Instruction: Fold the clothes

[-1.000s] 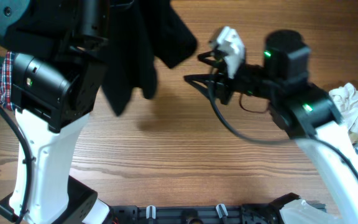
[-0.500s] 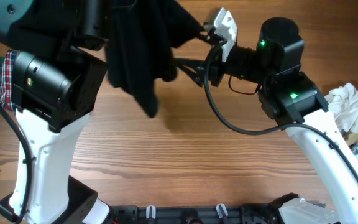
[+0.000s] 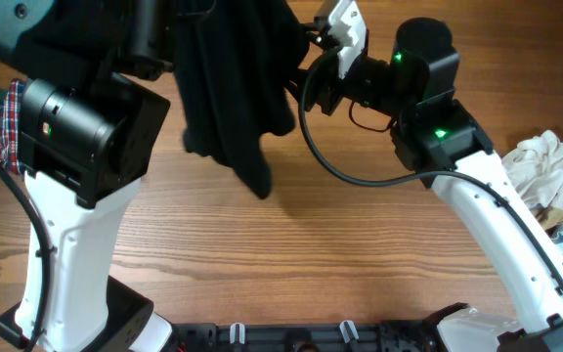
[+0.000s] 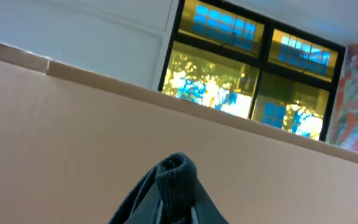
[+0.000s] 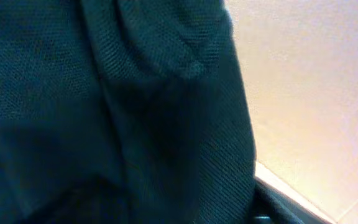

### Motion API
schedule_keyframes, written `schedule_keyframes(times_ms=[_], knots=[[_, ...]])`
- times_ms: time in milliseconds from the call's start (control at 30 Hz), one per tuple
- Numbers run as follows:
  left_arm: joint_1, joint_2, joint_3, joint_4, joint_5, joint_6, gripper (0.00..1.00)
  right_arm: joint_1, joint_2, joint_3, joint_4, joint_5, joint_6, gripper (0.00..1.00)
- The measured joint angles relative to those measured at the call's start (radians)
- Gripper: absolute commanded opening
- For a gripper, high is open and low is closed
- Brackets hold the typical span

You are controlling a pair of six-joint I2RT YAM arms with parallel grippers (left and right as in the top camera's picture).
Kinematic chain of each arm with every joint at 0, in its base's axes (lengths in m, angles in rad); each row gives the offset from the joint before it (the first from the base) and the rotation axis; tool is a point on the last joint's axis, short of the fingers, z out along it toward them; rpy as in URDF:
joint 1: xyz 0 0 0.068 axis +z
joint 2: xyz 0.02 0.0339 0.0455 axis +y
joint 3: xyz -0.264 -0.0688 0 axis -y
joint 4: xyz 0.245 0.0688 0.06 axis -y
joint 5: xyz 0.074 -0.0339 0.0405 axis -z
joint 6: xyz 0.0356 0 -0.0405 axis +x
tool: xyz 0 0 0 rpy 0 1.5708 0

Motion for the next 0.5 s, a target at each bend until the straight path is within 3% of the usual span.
schedule_keyframes(times_ms=[33, 67, 233, 500], knots=[[0.0, 0.0, 0.0, -0.011, 0.001, 0.0, 0.1, 0.0, 0.005, 0.0, 0.016, -0.001, -0.005, 0.1], [0.0, 0.0, 0.0, -0.017, 0.001, 0.0, 0.1, 0.0, 0.005, 0.0, 0.031, -0.001, -0.008, 0.04], [0.0, 0.0, 0.0, -0.032, 0.0, 0.0, 0.11, -0.043, -0.035, -0.001, -0.006, 0.002, -0.008, 0.04], [0.0, 0.0, 0.0, -0.055, -0.018, 0.001, 0.11, -0.196, -0.325, 0.0, -0.129, 0.073, -0.047, 0.04]])
